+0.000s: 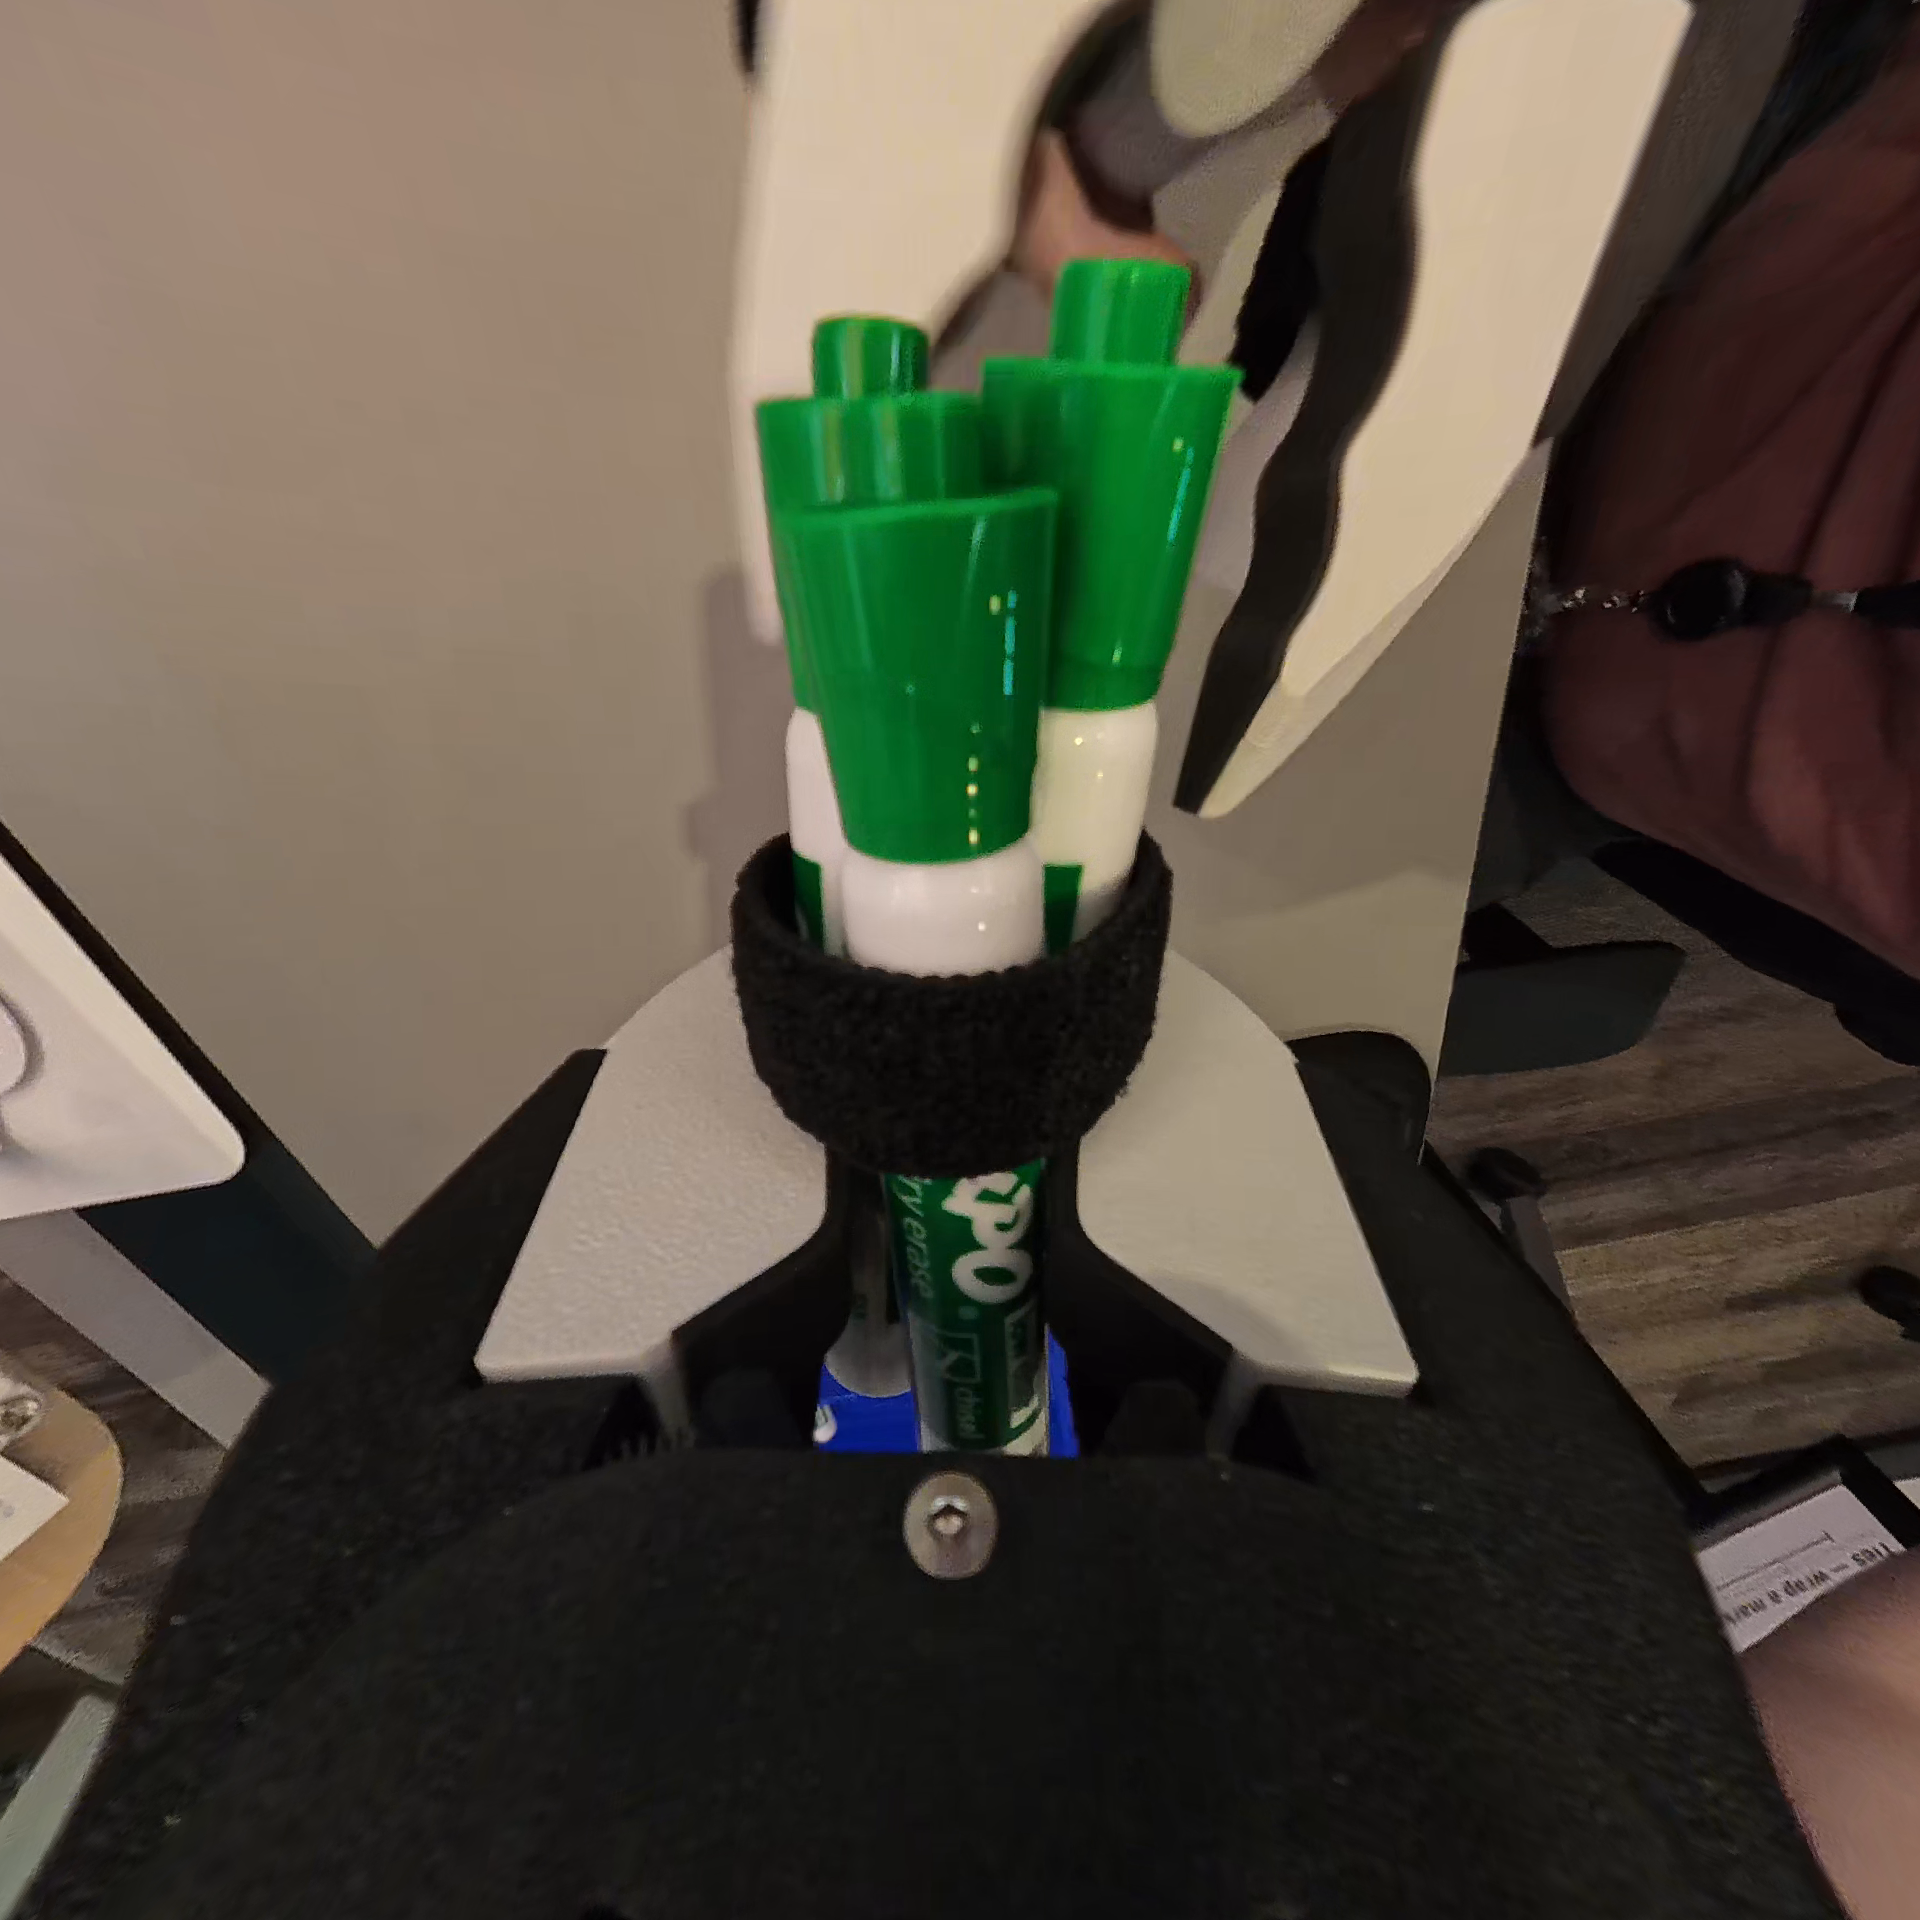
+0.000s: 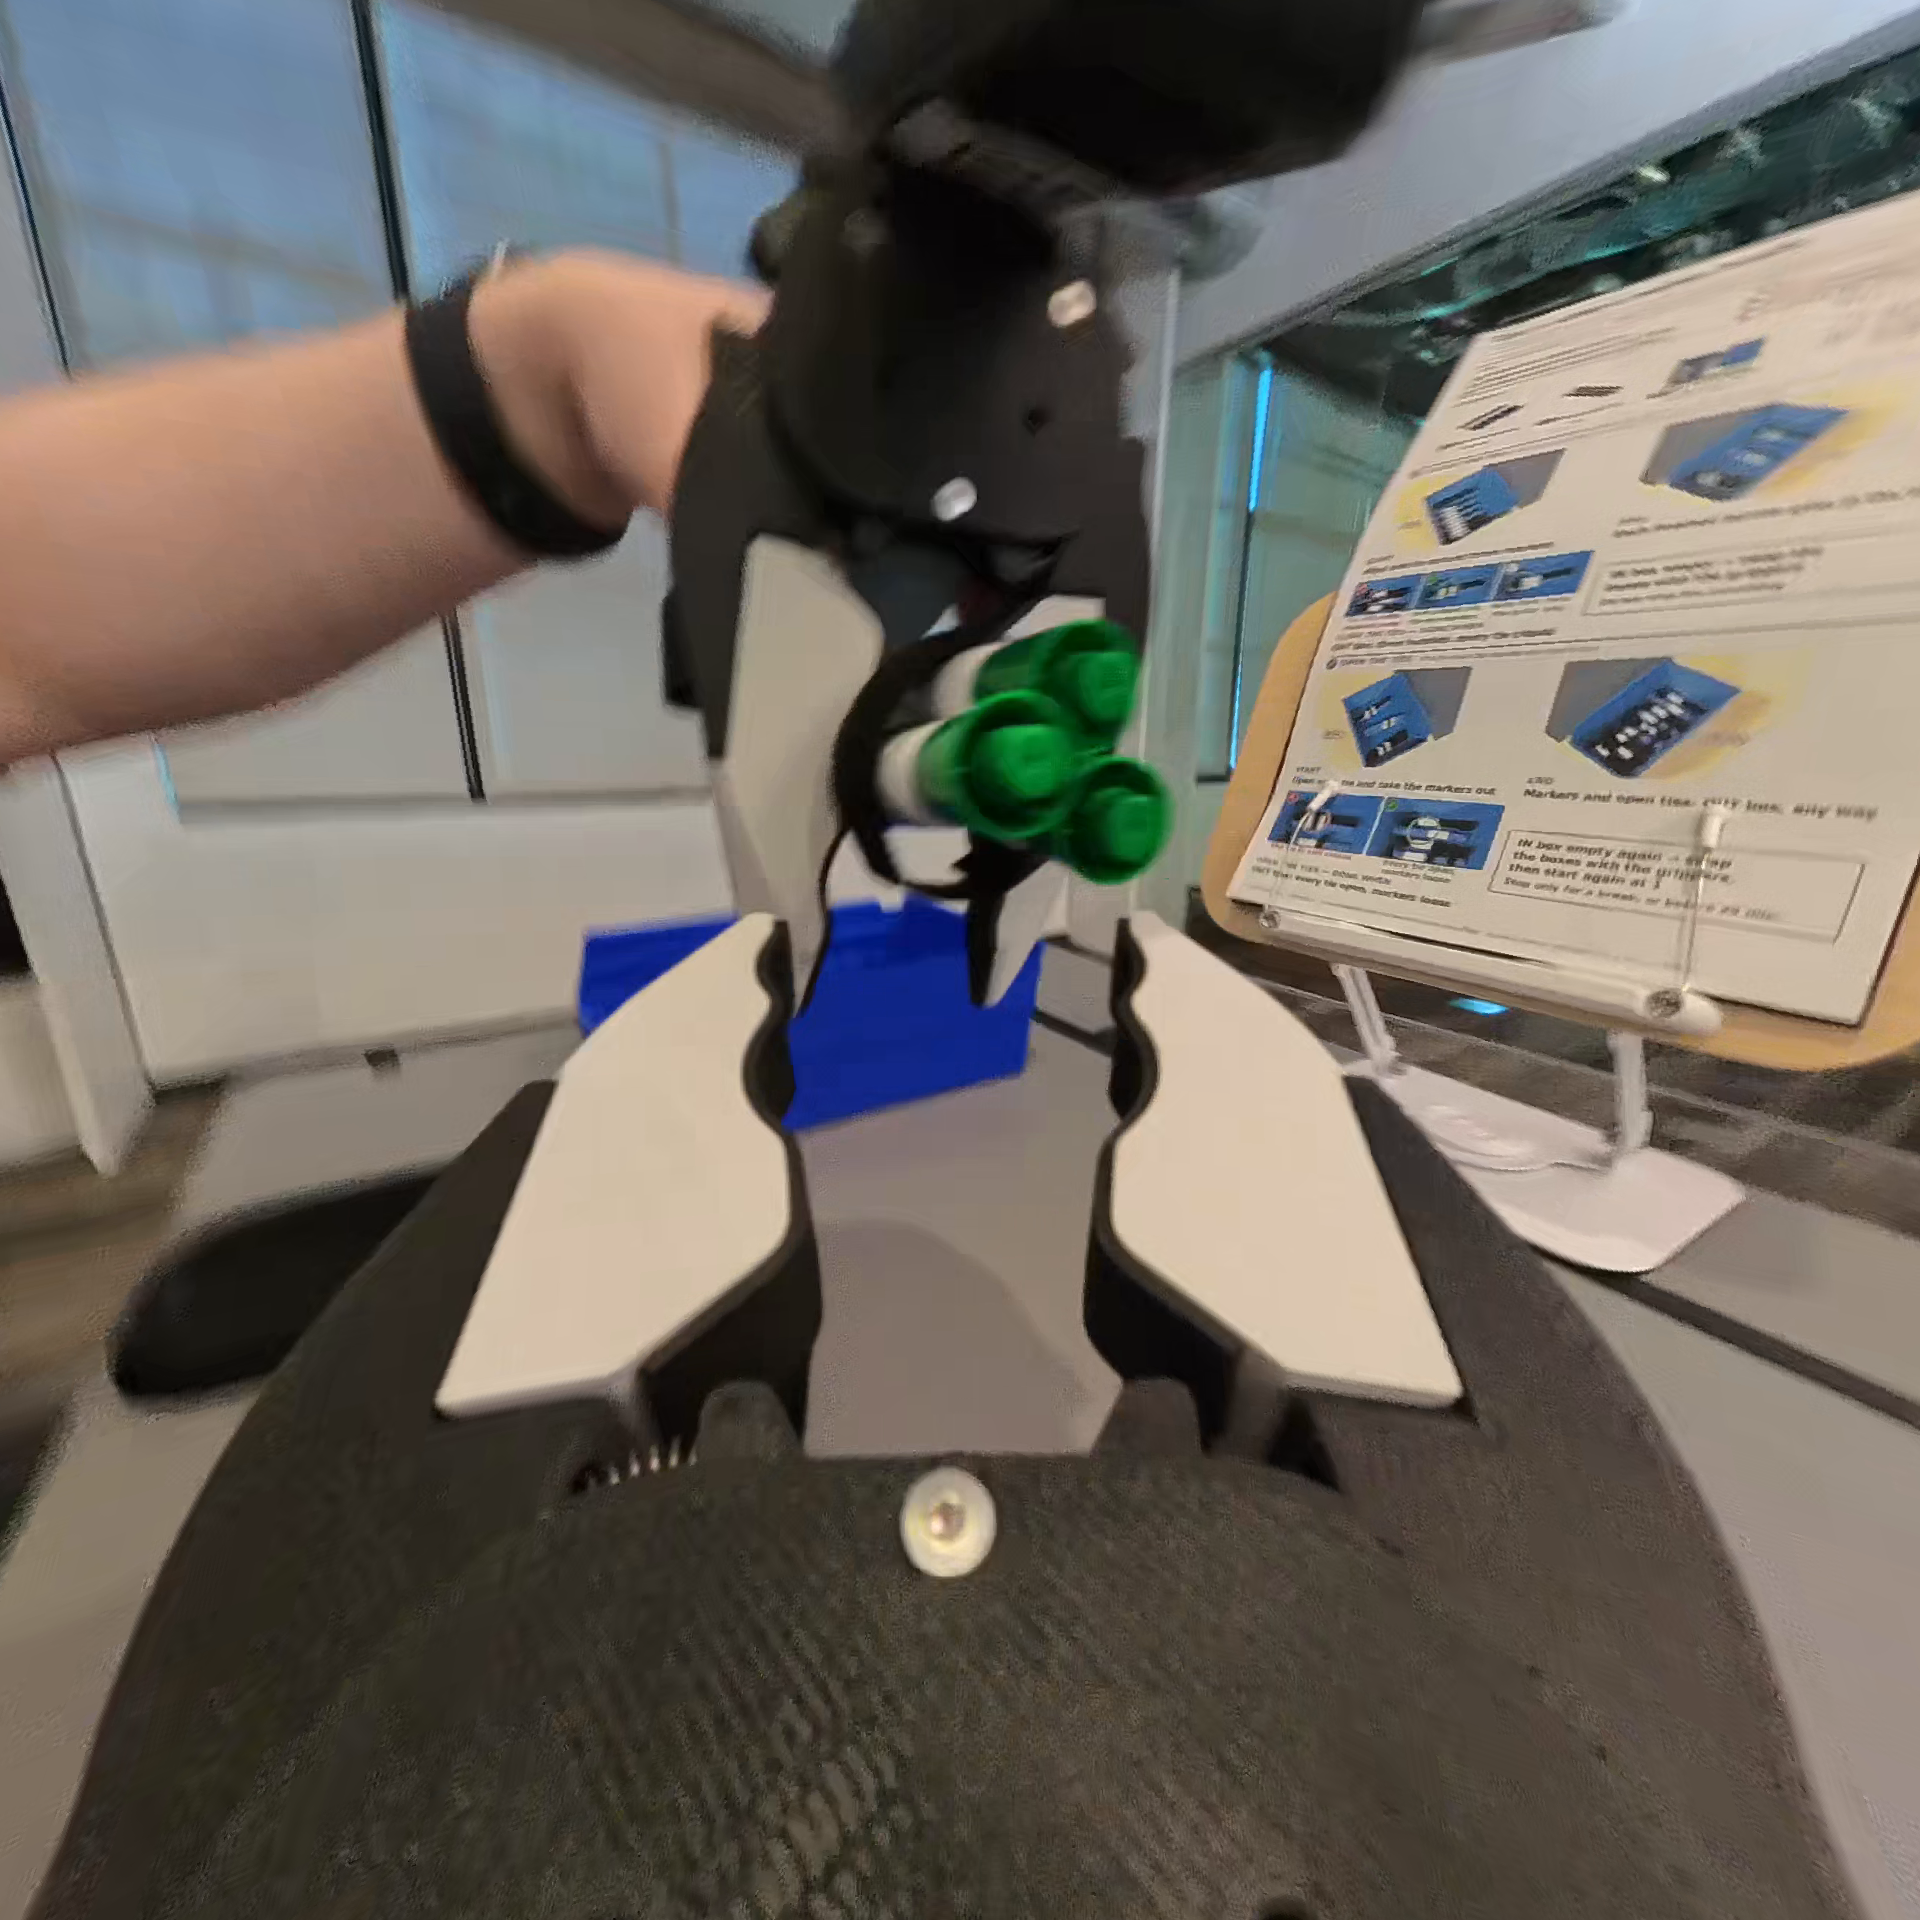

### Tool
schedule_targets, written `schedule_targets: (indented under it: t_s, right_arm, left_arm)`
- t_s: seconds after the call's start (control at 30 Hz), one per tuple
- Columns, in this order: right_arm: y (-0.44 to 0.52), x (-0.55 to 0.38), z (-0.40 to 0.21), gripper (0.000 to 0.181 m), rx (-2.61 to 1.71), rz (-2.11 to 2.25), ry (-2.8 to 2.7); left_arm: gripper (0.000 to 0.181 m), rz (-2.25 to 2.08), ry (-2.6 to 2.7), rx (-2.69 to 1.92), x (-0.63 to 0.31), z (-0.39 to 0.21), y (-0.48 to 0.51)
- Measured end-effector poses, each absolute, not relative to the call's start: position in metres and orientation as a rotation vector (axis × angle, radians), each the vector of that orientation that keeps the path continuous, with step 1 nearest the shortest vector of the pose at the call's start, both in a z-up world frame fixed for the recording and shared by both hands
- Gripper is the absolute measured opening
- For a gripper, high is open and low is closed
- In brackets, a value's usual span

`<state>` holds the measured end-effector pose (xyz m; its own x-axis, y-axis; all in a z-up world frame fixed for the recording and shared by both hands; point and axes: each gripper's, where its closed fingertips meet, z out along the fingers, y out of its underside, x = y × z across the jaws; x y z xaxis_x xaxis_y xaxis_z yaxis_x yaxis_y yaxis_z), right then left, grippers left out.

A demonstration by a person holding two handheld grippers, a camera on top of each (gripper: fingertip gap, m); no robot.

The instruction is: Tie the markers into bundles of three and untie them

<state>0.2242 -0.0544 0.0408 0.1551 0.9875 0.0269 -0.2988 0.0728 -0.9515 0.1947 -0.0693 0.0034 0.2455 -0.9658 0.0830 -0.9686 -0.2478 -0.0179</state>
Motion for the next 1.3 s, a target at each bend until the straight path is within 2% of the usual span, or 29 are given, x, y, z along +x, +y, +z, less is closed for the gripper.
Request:
schedule_targets:
  t_s: [0.17,0.37,0.57,0.87,0.9,1.3]
  right_arm:
    - [-0.032,0.247,0.07,0.062,-1.006,1.663,-0.508]
    - [-0.032,0.244,0.074,0.07,-0.982,1.755,-0.337]
    - [-0.015,0.238,0.078,0.056,-0.958,2.039,-0.047]
    - [-0.014,0.24,0.074,0.037,-0.961,1.957,-0.015]
    - [-0.015,0.242,0.075,0.032,-0.944,1.957,-0.021]
    - [-0.027,0.245,0.078,0.026,-0.857,1.944,-0.151]
  left_arm:
    - [0.043,0.132,-1.927,2.451,0.214,0.008,-0.065]
    - [0.043,0.13,-1.868,2.521,0.226,0.009,-0.051]
    - [0.041,0.167,-1.756,2.613,0.237,0.006,-0.041]
    - [0.044,0.141,-1.715,2.6,0.235,-0.002,-0.041]
    - [0.034,0.135,-1.715,2.597,0.234,-0.002,-0.041]
    - [0.037,0.223,-1.739,2.555,0.238,0.0,-0.05]
